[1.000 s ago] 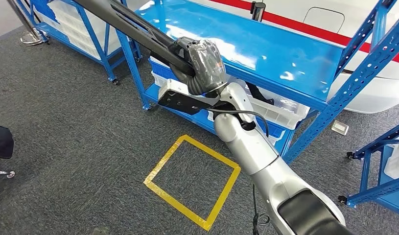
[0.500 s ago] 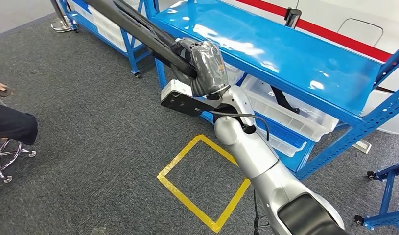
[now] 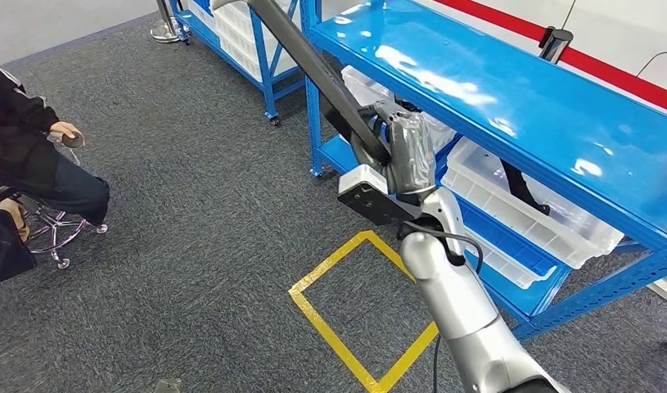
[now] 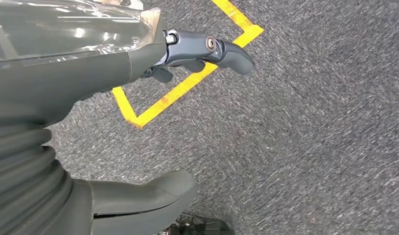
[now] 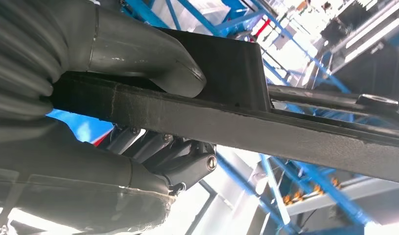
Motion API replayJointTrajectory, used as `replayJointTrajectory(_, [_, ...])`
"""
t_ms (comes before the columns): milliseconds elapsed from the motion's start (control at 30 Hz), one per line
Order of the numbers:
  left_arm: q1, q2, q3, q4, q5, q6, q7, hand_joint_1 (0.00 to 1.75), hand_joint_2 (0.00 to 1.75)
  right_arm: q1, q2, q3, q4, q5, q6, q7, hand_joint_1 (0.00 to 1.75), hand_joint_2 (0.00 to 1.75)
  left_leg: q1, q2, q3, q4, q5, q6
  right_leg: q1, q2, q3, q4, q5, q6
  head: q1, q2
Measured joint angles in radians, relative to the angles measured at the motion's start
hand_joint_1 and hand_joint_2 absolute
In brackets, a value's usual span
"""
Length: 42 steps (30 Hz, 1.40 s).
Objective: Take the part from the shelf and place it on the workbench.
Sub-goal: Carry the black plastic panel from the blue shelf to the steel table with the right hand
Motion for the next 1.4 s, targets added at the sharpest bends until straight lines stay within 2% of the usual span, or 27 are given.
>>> replayJointTrajectory(33, [-0.002, 0.001, -0.001, 0.000, -0.004, 0.000, 0.003, 0.00, 1.75, 0.022, -0.003, -0.010, -0.015, -0.004, -0.005, -0.006, 1.75, 1.75, -0.001, 0.022, -0.008, 0.019, -0.014, -0.005, -0.004, -0.008, 0.005, -0.005, 0.003, -0.007, -0.001, 0.000])
replayJointTrajectory(100, [-0.006, 0.002, -0.002, 0.000, -0.009, 0.001, 0.006, 0.00, 1.75, 0.066, -0.009, -0.031, -0.041, -0.020, -0.017, -0.023, 1.75, 1.75, 0.001, 0.073, -0.051, 0.117, -0.071, -0.017, -0.005, -0.025, 0.011, -0.011, 0.004, -0.016, -0.004, 0.000])
replayJointTrajectory(167, [-0.008, 0.002, -0.003, 0.000, -0.013, 0.001, 0.006, 0.00, 1.75, 0.108, -0.016, -0.052, -0.056, -0.038, -0.024, -0.041, 1.75, 1.75, 0.011, 0.091, -0.109, 0.238, -0.121, -0.029, -0.004, -0.044, 0.013, -0.011, 0.002, -0.020, -0.005, 0.000])
replayJointTrajectory(200, [-0.008, 0.002, -0.004, 0.000, -0.014, 0.001, 0.006, 0.00, 1.75, 0.125, -0.019, -0.060, -0.061, -0.046, -0.027, -0.048, 1.75, 1.75, 0.017, 0.095, -0.122, 0.262, -0.124, -0.034, -0.004, -0.053, 0.013, -0.011, 0.001, -0.021, -0.005, 0.000])
replayJointTrajectory(233, [-0.008, 0.002, -0.004, 0.000, -0.015, 0.001, 0.006, 0.00, 1.75, 0.141, -0.022, -0.069, -0.066, -0.053, -0.029, -0.054, 1.75, 1.75, 0.023, 0.099, -0.115, 0.250, -0.110, -0.039, -0.004, -0.060, 0.013, -0.011, 0.001, -0.020, -0.006, 0.000])
replayJointTrajectory(300, [-0.009, 0.002, -0.005, 0.000, -0.019, 0.001, 0.006, 0.00, 1.75, 0.165, -0.028, -0.083, -0.078, -0.066, -0.034, -0.066, 1.75, 1.75, 0.032, 0.124, -0.049, 0.132, -0.056, -0.046, -0.006, -0.074, 0.014, -0.009, -0.002, -0.016, -0.006, 0.000])
replayJointTrajectory(367, [-0.012, 0.000, -0.007, 0.000, -0.024, 0.001, 0.006, 0.00, 1.75, 0.184, -0.035, -0.096, -0.092, -0.076, -0.039, -0.075, 1.75, 1.75, 0.030, 0.151, 0.011, 0.027, -0.025, -0.041, 0.000, -0.086, 0.013, -0.004, -0.008, -0.004, -0.005, 0.000])
replayJointTrajectory(400, [-0.013, 0.000, -0.007, -0.001, -0.027, 0.001, 0.006, 0.00, 1.75, 0.192, -0.038, -0.101, -0.099, -0.079, -0.041, -0.079, 1.75, 1.75, 0.025, 0.154, 0.021, 0.007, -0.023, -0.035, 0.005, -0.092, 0.014, -0.003, -0.010, 0.003, -0.003, 0.000])
replayJointTrajectory(467, [-0.015, -0.001, -0.007, -0.001, -0.031, 0.001, 0.006, 0.00, 1.75, 0.207, -0.043, -0.107, -0.108, -0.082, -0.042, -0.083, 1.75, 1.75, 0.015, 0.136, 0.020, 0.002, -0.022, -0.018, 0.008, -0.105, 0.017, -0.004, -0.012, 0.016, 0.000, 0.000])
replayJointTrajectory(533, [-0.015, -0.001, -0.007, -0.001, -0.032, 0.002, 0.006, 0.00, 1.75, 0.219, -0.047, -0.111, -0.113, -0.084, -0.042, -0.085, 1.75, 1.75, 0.011, 0.119, 0.021, -0.005, -0.016, 0.001, 0.002, -0.090, 0.007, 0.017, -0.029, 0.025, 0.001, 0.000])
replayJointTrajectory(567, [-0.016, -0.001, -0.007, -0.001, -0.032, 0.002, 0.006, 0.00, 1.75, 0.224, -0.049, -0.113, -0.115, -0.084, -0.042, -0.086, 1.75, 1.75, 0.011, 0.110, 0.022, -0.008, -0.012, 0.011, -0.002, -0.073, -0.010, 0.055, -0.051, 0.025, 0.001, 0.000])
replayJointTrajectory(600, [-0.018, -0.001, -0.007, -0.001, -0.032, 0.002, 0.006, 0.00, 1.75, 0.230, -0.053, -0.115, -0.117, -0.085, -0.042, -0.086, 1.75, 1.75, 0.011, 0.102, 0.022, -0.009, -0.010, 0.017, -0.004, -0.053, -0.039, 0.116, -0.081, 0.020, 0.001, 0.000])
replayJointTrajectory(667, [-0.019, -0.002, -0.008, -0.001, -0.033, 0.002, 0.006, 0.00, 1.75, 0.241, -0.059, -0.118, -0.119, -0.086, -0.042, -0.087, 1.75, 1.75, 0.010, 0.081, 0.019, -0.009, -0.008, 0.023, -0.003, -0.031, -0.105, 0.256, -0.133, 0.016, 0.002, 0.000])
replayJointTrajectory(700, [-0.019, -0.002, -0.008, -0.001, -0.033, 0.002, 0.006, 0.00, 1.75, 0.247, -0.061, -0.119, -0.119, -0.086, -0.042, -0.087, 1.75, 1.75, 0.009, 0.070, 0.019, -0.009, -0.008, 0.024, -0.002, -0.026, -0.125, 0.296, -0.141, 0.019, 0.002, 0.000])
replayJointTrajectory(733, [-0.018, -0.003, -0.007, -0.001, -0.033, 0.002, 0.006, 0.00, 1.75, 0.250, -0.064, -0.119, -0.119, -0.086, -0.042, -0.087, 1.75, 1.75, 0.007, 0.058, 0.019, -0.008, -0.007, 0.024, -0.001, -0.023, -0.124, 0.293, -0.133, 0.024, 0.002, 0.000])
replayJointTrajectory(767, [-0.018, -0.003, -0.007, -0.001, -0.032, 0.003, 0.006, 0.00, 1.75, 0.251, -0.065, -0.119, -0.119, -0.087, -0.042, -0.087, 1.75, 1.75, 0.006, 0.046, 0.019, -0.008, -0.007, 0.024, 0.000, -0.020, -0.104, 0.251, -0.112, 0.031, 0.001, 0.000])
replayJointTrajectory(833, [-0.018, -0.003, -0.007, -0.001, -0.029, 0.005, 0.005, 0.00, 1.75, 0.248, -0.067, -0.119, -0.119, -0.091, -0.037, -0.088, 1.75, 1.75, 0.003, 0.024, 0.017, -0.005, -0.005, 0.020, -0.003, 0.006, -0.035, 0.109, -0.058, 0.040, 0.002, 0.000])
replayJointTrajectory(867, [-0.017, -0.003, -0.007, -0.001, -0.025, 0.006, 0.003, 0.00, 1.75, 0.245, -0.067, -0.119, -0.118, -0.096, -0.032, -0.089, 1.75, 1.75, 0.001, 0.015, 0.014, -0.003, -0.004, 0.017, -0.004, 0.019, -0.009, 0.054, -0.039, 0.038, 0.001, 0.000])
replayJointTrajectory(933, [-0.012, -0.003, -0.006, -0.001, -0.017, 0.010, -0.002, 0.00, 1.75, 0.236, -0.066, -0.116, -0.114, -0.107, -0.022, -0.093, 1.75, 1.75, -0.001, 0.000, 0.008, -0.002, 0.000, 0.006, -0.002, 0.031, 0.010, 0.012, -0.023, 0.027, 0.000, 0.000])
replayJointTrajectory(1000, [-0.002, 0.000, -0.005, -0.001, -0.011, 0.014, -0.007, 0.00, 1.75, 0.225, -0.063, -0.113, -0.104, -0.115, -0.014, -0.097, 1.75, 1.75, 0.002, -0.006, 0.003, -0.003, 0.003, -0.005, -0.004, 0.013, 0.011, 0.010, -0.017, 0.013, 0.000, 0.000])
replayJointTrajectory(1067, [0.005, 0.004, -0.003, -0.001, -0.005, 0.018, -0.011, 0.00, 1.75, 0.211, -0.056, -0.110, -0.094, -0.122, -0.009, -0.101, 1.75, 1.75, 0.002, 0.028, -0.020, 0.036, -0.025, -0.013, -0.011, -0.005, 0.015, 0.004, -0.011, -0.004, -0.004, 0.000])
replayJointTrajectory(1133, [0.007, 0.006, 0.000, -0.001, 0.001, 0.021, -0.013, 0.00, 1.75, 0.199, -0.049, -0.107, -0.082, -0.126, -0.005, -0.105, 1.75, 1.75, 0.004, 0.073, -0.072, 0.144, -0.083, -0.021, -0.008, -0.025, 0.016, 0.002, -0.011, -0.017, -0.008, 0.000])
replayJointTrajectory(1200, [0.011, 0.006, 0.003, -0.001, 0.006, 0.022, -0.015, 0.00, 1.75, 0.191, -0.043, -0.104, -0.068, -0.126, -0.003, -0.106, 1.75, 1.75, 0.008, 0.088, -0.122, 0.249, -0.120, -0.027, -0.003, -0.046, 0.015, 0.002, -0.012, -0.020, -0.008, 0.000])
replayJointTrajectory(1233, [0.015, 0.006, 0.004, -0.001, 0.007, 0.022, -0.016, 0.00, 1.75, 0.186, -0.040, -0.101, -0.060, -0.126, -0.003, -0.106, 1.75, 1.75, 0.010, 0.092, -0.128, 0.261, -0.115, -0.029, -0.002, -0.057, 0.015, 0.002, -0.013, -0.021, -0.008, 0.000])
replayJointTrajectory(1267, [0.018, 0.007, 0.005, -0.001, 0.008, 0.023, -0.017, 0.00, 1.75, 0.180, -0.036, -0.099, -0.053, -0.127, -0.003, -0.106, 1.75, 1.75, 0.012, 0.097, -0.113, 0.235, -0.095, -0.030, -0.002, -0.066, 0.015, 0.002, -0.013, -0.021, -0.008, 0.000])
replayJointTrajectory(1333, [0.021, 0.008, 0.008, -0.001, 0.009, 0.025, -0.020, 0.00, 1.75, 0.165, -0.026, -0.093, -0.043, -0.128, -0.003, -0.106, 1.75, 1.75, 0.014, 0.125, -0.043, 0.108, -0.043, -0.029, 0.000, -0.081, 0.016, 0.002, -0.015, -0.020, -0.009, 0.000])
replayJointTrajectory(1400, [0.020, 0.009, 0.010, -0.001, 0.009, 0.028, -0.022, 0.00, 1.75, 0.151, -0.020, -0.091, -0.036, -0.129, -0.003, -0.106, 1.75, 1.75, 0.007, 0.149, 0.010, 0.017, -0.022, -0.021, 0.008, -0.093, 0.014, 0.004, -0.018, -0.014, -0.008, 0.000])
